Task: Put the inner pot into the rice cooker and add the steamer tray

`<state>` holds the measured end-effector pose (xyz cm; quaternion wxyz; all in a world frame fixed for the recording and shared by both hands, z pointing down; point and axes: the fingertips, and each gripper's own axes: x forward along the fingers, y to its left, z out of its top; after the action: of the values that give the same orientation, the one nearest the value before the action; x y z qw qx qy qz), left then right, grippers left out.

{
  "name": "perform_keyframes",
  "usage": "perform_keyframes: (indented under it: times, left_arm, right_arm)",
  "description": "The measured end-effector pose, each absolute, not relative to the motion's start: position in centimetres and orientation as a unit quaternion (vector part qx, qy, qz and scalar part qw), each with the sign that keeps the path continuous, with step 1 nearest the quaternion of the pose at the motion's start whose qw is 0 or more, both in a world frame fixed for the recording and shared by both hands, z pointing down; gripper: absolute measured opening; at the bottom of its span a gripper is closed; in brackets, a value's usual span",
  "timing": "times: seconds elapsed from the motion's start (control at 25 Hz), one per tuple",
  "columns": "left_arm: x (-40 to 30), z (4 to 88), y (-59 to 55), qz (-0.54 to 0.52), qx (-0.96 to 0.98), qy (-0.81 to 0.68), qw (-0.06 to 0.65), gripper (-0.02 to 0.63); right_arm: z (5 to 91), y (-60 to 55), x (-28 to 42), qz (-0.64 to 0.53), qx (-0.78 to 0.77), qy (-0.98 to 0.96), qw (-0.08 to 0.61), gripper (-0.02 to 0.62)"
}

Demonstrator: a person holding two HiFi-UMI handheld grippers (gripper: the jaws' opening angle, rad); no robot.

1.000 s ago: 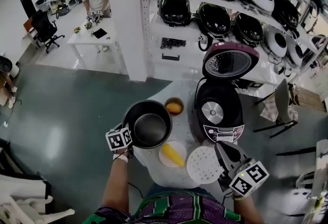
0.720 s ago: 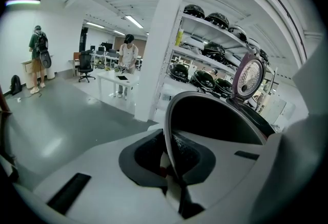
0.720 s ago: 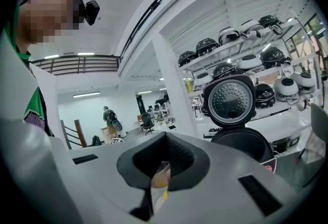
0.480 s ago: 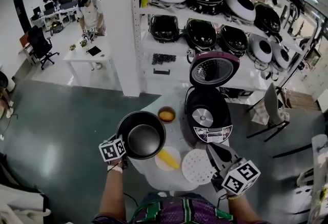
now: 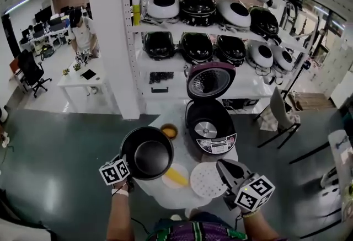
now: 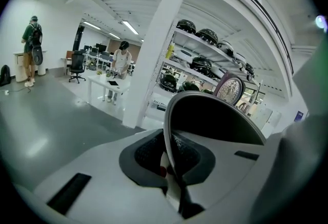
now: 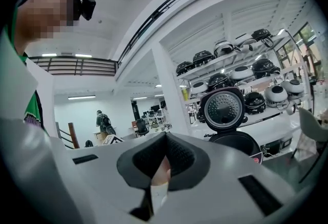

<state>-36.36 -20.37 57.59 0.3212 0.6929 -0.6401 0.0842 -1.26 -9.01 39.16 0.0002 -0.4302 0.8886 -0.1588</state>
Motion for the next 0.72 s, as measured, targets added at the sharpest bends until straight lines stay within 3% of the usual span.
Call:
perform_keyframes:
  times: [0.72]
  left_arm:
    - [-25.7, 49.3, -28.2, 0.045, 0.748, -0.590, 0.299, 0.031]
  right_arm:
    - [37.0, -12.1, 7.5, -0.140, -0.477, 0.868, 0.015, 0.005]
